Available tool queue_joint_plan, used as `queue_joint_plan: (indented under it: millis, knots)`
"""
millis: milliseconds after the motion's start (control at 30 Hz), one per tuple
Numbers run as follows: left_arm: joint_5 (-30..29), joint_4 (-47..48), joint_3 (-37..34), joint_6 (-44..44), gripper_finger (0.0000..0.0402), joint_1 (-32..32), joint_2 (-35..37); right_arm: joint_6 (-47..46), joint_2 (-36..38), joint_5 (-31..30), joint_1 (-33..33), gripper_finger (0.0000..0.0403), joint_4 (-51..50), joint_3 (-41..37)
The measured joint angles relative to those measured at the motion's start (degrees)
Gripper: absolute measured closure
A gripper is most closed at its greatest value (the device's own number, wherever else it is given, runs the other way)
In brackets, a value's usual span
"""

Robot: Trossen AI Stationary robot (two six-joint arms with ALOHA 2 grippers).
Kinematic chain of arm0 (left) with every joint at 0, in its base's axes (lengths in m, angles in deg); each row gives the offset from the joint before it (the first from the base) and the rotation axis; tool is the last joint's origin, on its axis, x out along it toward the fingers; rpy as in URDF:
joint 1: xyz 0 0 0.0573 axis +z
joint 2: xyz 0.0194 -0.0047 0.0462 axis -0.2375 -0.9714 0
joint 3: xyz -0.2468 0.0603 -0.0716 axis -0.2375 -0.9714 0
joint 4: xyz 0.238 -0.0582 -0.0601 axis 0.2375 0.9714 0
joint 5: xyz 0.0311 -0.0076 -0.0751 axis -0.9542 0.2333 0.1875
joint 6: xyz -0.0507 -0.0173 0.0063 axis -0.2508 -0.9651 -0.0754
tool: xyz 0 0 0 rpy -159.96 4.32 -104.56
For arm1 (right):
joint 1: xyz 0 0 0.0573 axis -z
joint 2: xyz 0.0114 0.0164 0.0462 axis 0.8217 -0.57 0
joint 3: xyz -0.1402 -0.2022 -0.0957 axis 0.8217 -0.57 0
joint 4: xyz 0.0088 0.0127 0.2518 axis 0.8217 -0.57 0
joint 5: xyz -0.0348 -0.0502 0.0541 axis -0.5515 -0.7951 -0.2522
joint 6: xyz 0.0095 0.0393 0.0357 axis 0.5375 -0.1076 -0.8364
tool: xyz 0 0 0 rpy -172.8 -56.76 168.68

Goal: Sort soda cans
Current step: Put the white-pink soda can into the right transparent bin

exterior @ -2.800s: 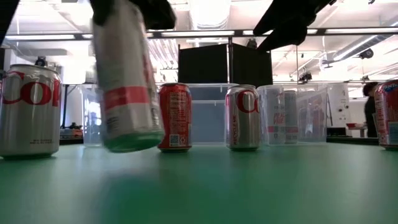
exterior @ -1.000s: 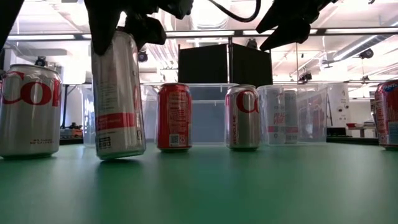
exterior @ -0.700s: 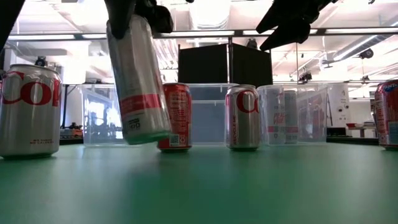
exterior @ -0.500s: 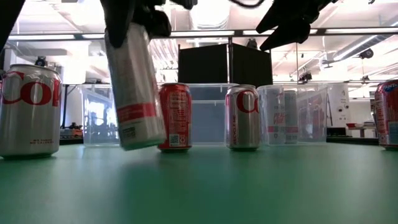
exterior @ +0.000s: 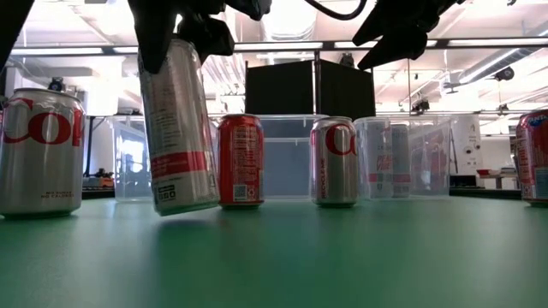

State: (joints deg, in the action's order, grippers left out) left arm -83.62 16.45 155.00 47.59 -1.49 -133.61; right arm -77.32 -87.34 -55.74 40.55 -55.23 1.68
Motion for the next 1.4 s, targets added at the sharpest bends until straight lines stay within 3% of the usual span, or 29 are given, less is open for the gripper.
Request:
queue_joint_plan:
  millis: [267, 767, 1067, 1233, 1400]
  knots:
    - [0.8, -0.2, -0.1, 0.0, 0.0140, -0.1, 0.0, 0.4, 0.0, 0.0, 0.0, 0.0042, 0.0, 0.0]
    - [1.3, -0.6, -0.1, -0.2, 0.0089, -0.1, 0.2, 1.5, 0.0, 0.0, -0.1, 0.0042, 0.1, 0.0]
    - [0.9, 0.1, -0.5, -4.2, 0.0090, -2.6, 4.1, 3.1, -5.7, 0.0, -2.9, 0.0042, 5.4, 0.0]
    - [-1.6, -0.1, -6.3, -10.2, 0.0090, -5.2, 10.9, 3.4, -9.3, 0.1, -4.6, 0.0042, 9.3, 0.0]
    - [-7.2, -8.7, -17.6, -17.0, 0.0090, -7.6, 18.9, 5.4, -12.8, 2.4, -5.2, 0.0030, 18.8, 0.0]
